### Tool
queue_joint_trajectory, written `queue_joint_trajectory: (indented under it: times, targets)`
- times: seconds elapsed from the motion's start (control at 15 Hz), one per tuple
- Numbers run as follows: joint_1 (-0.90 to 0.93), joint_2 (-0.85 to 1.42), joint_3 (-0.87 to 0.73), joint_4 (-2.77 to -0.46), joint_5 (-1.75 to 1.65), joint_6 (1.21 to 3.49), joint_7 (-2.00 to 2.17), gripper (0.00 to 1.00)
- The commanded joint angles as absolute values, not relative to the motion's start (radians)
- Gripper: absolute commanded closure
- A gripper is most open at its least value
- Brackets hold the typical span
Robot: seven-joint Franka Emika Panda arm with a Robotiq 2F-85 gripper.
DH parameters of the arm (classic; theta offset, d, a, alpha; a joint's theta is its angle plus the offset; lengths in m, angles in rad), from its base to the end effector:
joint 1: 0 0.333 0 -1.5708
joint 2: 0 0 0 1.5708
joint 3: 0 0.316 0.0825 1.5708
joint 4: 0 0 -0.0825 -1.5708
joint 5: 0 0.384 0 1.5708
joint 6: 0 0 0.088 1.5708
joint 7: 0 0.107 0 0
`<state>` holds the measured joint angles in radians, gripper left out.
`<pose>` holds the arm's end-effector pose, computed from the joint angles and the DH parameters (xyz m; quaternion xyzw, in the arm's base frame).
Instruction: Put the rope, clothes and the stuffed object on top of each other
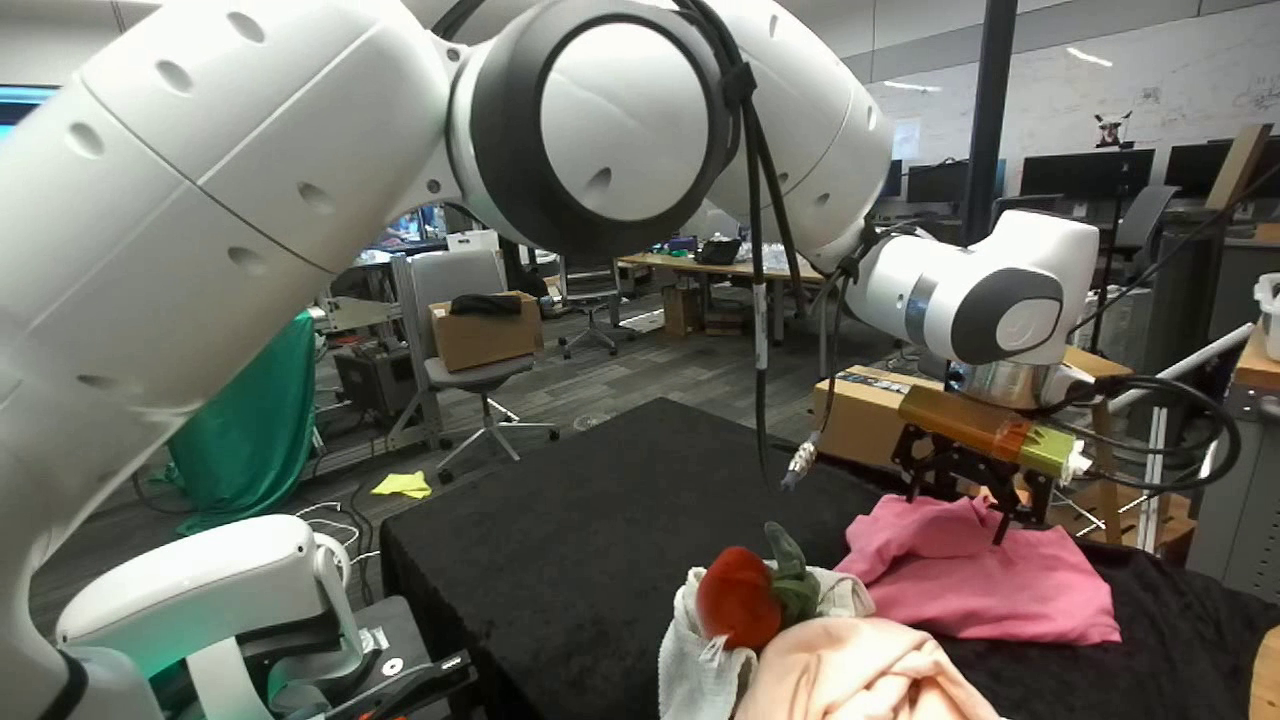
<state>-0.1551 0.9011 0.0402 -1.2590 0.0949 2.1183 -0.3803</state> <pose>0.7424 -0.0889 0.2097 -0.9933 -0.0995 0.0063 0.0592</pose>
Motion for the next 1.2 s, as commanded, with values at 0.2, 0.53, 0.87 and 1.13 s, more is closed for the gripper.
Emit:
queue_joint_trajectory:
  times: [0.2,0.53,0.87,1.13]
  targets:
    - [-0.170,0.921,0.056,-1.277,0.092,2.190,-0.388,0.00]
    - [-0.172,0.909,0.082,-1.324,0.108,2.196,-0.396,0.00]
    - [-0.173,0.901,0.114,-1.342,0.117,2.171,-0.400,0.25]
    - [-0.171,0.900,0.112,-1.345,0.112,2.155,-0.389,0.49]
